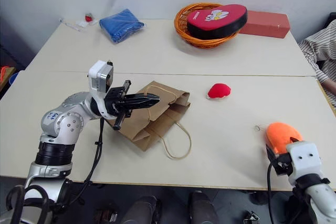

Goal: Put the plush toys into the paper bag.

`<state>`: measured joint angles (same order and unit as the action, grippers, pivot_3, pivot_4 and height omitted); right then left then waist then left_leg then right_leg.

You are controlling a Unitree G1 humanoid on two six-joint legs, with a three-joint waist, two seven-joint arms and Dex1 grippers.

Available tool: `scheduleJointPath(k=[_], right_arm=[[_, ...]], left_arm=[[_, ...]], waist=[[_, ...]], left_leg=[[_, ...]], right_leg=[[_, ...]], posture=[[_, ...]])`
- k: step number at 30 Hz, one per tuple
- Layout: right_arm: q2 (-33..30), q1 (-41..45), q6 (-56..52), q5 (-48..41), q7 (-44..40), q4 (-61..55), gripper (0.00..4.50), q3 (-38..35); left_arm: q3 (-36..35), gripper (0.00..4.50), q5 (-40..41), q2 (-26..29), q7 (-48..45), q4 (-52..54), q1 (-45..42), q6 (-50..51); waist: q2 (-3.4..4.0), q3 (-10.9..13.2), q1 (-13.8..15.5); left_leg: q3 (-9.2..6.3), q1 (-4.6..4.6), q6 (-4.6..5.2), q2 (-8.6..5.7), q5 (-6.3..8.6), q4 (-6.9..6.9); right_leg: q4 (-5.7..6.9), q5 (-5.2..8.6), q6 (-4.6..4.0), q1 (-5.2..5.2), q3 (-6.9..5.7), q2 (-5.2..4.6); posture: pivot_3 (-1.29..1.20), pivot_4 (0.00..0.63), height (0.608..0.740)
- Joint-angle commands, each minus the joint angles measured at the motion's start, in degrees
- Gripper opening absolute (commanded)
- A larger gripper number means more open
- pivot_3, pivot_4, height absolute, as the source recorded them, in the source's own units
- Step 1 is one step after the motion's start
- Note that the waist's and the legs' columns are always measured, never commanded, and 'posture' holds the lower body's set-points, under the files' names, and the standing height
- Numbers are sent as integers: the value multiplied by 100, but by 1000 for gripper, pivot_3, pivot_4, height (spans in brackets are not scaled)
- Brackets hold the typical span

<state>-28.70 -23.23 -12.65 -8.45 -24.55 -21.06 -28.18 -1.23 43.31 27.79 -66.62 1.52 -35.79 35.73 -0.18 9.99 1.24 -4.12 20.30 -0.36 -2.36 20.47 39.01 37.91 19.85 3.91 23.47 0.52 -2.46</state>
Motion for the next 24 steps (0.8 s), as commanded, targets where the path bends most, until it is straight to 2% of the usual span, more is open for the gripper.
scheduleJointPath(k=[1,6,9,12,15,20,24], right_arm=[[-120,171,-189,120,88,61,2605,66],[-325,289,148,249,-100,74,922,137],[-723,495,1037,-468,-1339,-167,119,296],[-1198,976,1353,-1174,-2470,-404,42,683],[-1513,1896,1023,-1653,-3018,-583,42,1334],[-1440,3371,296,-1197,-3215,-239,42,2841],[-1204,3976,282,-846,-3249,171,42,3475]], left_arm=[[-126,0,47,115,26,254,-21,19],[-262,0,430,347,-109,376,-36,454],[-320,0,733,553,-323,413,-176,804],[-347,0,837,721,-543,372,-324,918],[-283,0,731,905,-809,293,-364,898],[-213,0,673,897,-868,255,-429,899],[-217,0,697,717,-739,287,-496,893]], waist=[[0,0,4],[0,0,-2],[0,0,-48],[-2,2,-125],[-3,2,-181],[-5,3,-123],[-7,4,-52]], left_leg=[[0,0,0,1,0,1],[1,-1,1,1,0,3],[2,-1,1,2,0,1],[3,-2,3,3,-1,4],[3,-8,2,4,-1,6],[-7,1,1,7,-1,8],[-16,14,2,-2,0,15]], right_leg=[[0,0,0,0,0,0],[4,-1,1,0,1,1],[5,-1,1,0,1,3],[9,-1,1,-3,-1,4],[10,-1,2,-7,-1,7],[2,-1,1,-1,-7,6],[-8,-1,2,4,-15,-7]], posture=[[0,150,740],[0,150,740],[0,150,740],[0,150,740],[0,150,740],[0,150,740],[0,150,740]])
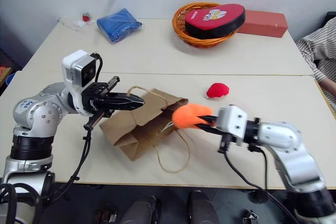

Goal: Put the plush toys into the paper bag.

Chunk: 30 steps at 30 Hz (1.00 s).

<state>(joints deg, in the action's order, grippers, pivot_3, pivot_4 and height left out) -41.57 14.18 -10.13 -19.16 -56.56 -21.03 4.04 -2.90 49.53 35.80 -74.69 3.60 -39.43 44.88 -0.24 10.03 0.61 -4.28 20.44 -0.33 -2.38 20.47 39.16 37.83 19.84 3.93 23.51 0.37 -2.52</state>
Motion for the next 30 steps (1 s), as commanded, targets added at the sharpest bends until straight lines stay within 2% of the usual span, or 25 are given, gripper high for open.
scheduleJointPath(k=[1,6,17,20,25,30], right_arm=[[158,357,49,327,-38,256,42,400],[502,650,81,619,-41,491,42,934],[1394,1450,296,1323,180,1167,42,1595],[1505,1673,748,1552,-91,1487,42,1928],[2138,1858,1765,1625,-261,2634,42,2211],[2621,2089,2621,1864,119,3959,42,2084]], left_arm=[[-33,0,68,-132,100,105,-121,-30],[18,0,67,-374,245,215,-34,-72],[267,0,-122,-580,118,127,64,-252],[333,0,-151,-643,71,47,41,-305],[443,0,-326,-741,-39,-158,-10,-479],[460,0,-440,-751,-140,-237,26,-570]], waist=[[0,0,19],[0,0,7],[0,0,-94],[0,0,-92],[0,0,-109],[0,0,-162]], left_leg=[[1,0,1,0,1,1],[2,4,1,2,1,0],[3,4,-4,3,-2,0],[3,4,-4,2,-2,1],[3,4,-5,2,-2,2],[3,3,-5,1,-2,5]], right_leg=[[-1,0,0,1,1,0],[0,0,0,8,0,2],[10,0,0,16,1,6],[9,0,0,15,1,5],[9,0,0,15,-1,5],[11,0,0,14,-2,5]], posture=[[0,150,740],[0,150,740],[0,150,740],[0,150,740],[0,150,740],[0,150,740]])
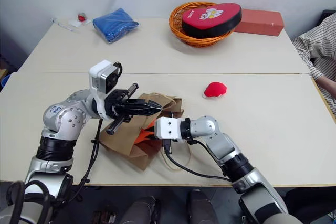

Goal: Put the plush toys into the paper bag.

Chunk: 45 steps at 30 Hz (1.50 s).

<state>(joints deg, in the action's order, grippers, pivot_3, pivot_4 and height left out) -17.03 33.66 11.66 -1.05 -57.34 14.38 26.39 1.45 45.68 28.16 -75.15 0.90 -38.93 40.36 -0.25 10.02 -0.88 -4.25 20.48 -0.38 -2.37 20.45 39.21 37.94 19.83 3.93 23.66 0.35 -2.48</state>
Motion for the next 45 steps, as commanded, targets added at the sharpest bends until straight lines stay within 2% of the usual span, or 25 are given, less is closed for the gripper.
scheduleJointPath(k=[1,5,9,14,16,19,22,29,32,34,39,42,45], right_arm=[[228,123,306,-83,169,463,42,-231],[34,-41,168,-325,-125,57,1404,-369],[-534,-358,-342,-705,-434,-833,2823,-658],[-1460,-1035,-1164,-1668,-553,-2125,4483,-1689],[-1776,-1372,-1243,-1977,-704,-2451,4483,-2007],[-2212,-2125,-1775,-2574,-576,-2885,4483,-2860],[-2379,-2988,-1413,-2468,-296,-2933,4483,-3732],[-1625,-4988,-375,-1799,1176,-2437,4483,-5769],[-1528,-5334,-213,-1571,1445,-2347,4483,-5916],[-1611,-5233,-301,-1503,1556,-2327,4483,-5815],[-2260,-4130,-1235,-1323,1512,-2097,4483,-5142],[-2648,-2888,-1479,-1097,1270,-1716,4483,-4404],[-2805,-1465,-1425,-497,1026,-843,4483,-3484]], left_arm=[[20,0,-68,17,-96,41,-14,-127],[-49,0,-89,75,-91,78,27,-121],[-102,0,-87,165,-96,136,79,-107],[-180,0,-71,263,-36,211,141,-95],[-192,0,-73,297,-45,221,174,-98],[-205,0,-87,336,-45,239,209,-120],[-230,0,-90,344,-18,249,234,-152],[-320,0,-64,427,67,316,293,-189],[-353,0,-35,476,96,318,300,-166],[-347,0,-52,485,94,304,305,-168],[-277,0,-114,431,133,298,257,-199],[-278,0,-117,387,185,313,218,-220],[-278,0,-122,366,222,333,216,-237]], waist=[[0,0,-28],[0,0,-78],[0,0,-70],[0,0,-37],[0,0,-21],[0,0,31],[-1,0,94],[0,0,206],[0,0,199],[1,-1,125],[4,-1,-6],[4,-1,-28],[4,0,-38]], left_leg=[[0,0,0,0,0,-1],[-2,0,-2,1,-1,-1],[-3,1,-2,1,-1,-2],[-3,1,-2,1,0,-4],[-3,2,-1,1,0,-4],[-3,2,0,2,1,-6],[0,2,2,1,2,-8],[6,-4,5,0,3,-9],[11,-7,6,-1,4,-9],[21,-17,6,0,3,-9],[29,-30,7,1,2,-10],[25,-26,6,4,1,-11],[22,-22,6,5,1,-10]], right_leg=[[-1,0,0,0,-1,0],[1,0,0,0,-3,0],[-1,0,0,0,-3,-2],[-3,0,0,-1,-3,-2],[-7,0,0,-5,-2,-3],[-7,0,0,-6,-2,-3],[-9,0,0,-7,0,-2],[-7,-1,2,-13,5,-2],[-5,-1,2,-15,12,-2],[1,-1,2,-18,21,1],[16,-2,2,-22,29,5],[14,-1,1,-18,24,7],[9,-1,2,-16,20,6]], posture=[[0,150,740],[0,150,740],[0,150,740],[0,150,740],[0,150,740],[0,150,740],[0,150,740],[0,150,740],[0,150,740],[0,150,740],[0,150,740],[0,150,740],[0,150,740]])
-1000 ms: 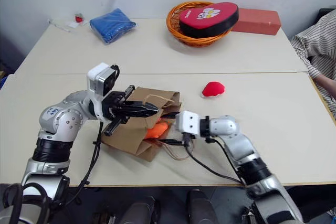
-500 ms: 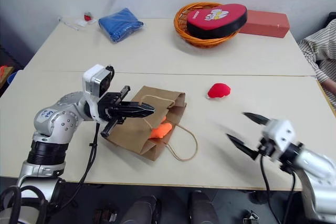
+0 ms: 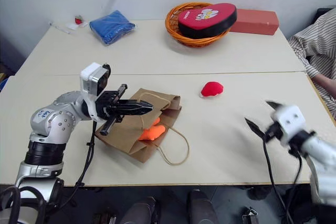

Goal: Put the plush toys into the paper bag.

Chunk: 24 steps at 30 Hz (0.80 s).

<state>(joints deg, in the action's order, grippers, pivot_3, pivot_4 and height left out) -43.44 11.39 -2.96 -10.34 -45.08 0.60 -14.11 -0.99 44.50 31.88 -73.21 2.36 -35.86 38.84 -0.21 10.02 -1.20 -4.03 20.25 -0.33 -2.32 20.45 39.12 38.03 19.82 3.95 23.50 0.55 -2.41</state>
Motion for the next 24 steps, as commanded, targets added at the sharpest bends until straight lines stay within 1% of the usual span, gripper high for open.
scheduleJointPath(k=[1,5,9,12,14,15,20,24], right_arm=[[-140,1215,86,573,-310,874,4483,838],[186,2643,177,914,-574,2321,4483,1556],[476,3607,695,1320,-777,3709,4483,2077],[760,4111,538,1302,-1150,4480,4483,2230],[877,4359,825,1454,-1163,4946,4111,2345],[934,4467,881,1488,-1126,5144,3857,2348],[1077,4758,1179,1630,-1070,5672,2151,2374],[1039,4741,1376,1563,-1144,5583,777,2281]], left_arm=[[-23,0,-13,-15,36,185,-94,-93],[62,0,-120,-38,23,133,-184,-183],[89,0,-180,-63,-7,33,-273,-263],[100,0,-220,-46,-44,13,-264,-310],[94,0,-235,-38,-49,4,-252,-332],[92,0,-243,-41,-45,-4,-248,-342],[80,0,-259,-71,9,10,-216,-386],[84,0,-246,-93,49,57,-184,-385]], waist=[[1,0,-14],[0,1,-4],[0,1,-2],[0,1,-43],[0,1,-56],[0,1,-61],[0,1,-68],[0,1,-68]], left_leg=[[0,3,0,-1,0,0],[-7,14,-1,0,0,-3],[-9,24,-1,-2,0,0],[-9,28,-1,-2,0,1],[-9,29,-1,-1,0,2],[-8,29,-1,-1,0,2],[-8,29,-2,-1,-1,4],[-8,29,-2,-1,-1,6]], right_leg=[[-1,0,0,3,0,-1],[-13,0,0,10,-8,-4],[-23,0,0,12,-14,-8],[-21,0,0,16,-15,-9],[-18,0,0,19,-15,-8],[-18,0,0,20,-15,-8],[-15,0,0,21,-15,-8],[-15,0,0,21,-15,-8]], posture=[[0,150,740],[0,150,740],[0,150,740],[0,150,740],[0,150,740],[0,150,740],[0,150,740],[0,150,740]])
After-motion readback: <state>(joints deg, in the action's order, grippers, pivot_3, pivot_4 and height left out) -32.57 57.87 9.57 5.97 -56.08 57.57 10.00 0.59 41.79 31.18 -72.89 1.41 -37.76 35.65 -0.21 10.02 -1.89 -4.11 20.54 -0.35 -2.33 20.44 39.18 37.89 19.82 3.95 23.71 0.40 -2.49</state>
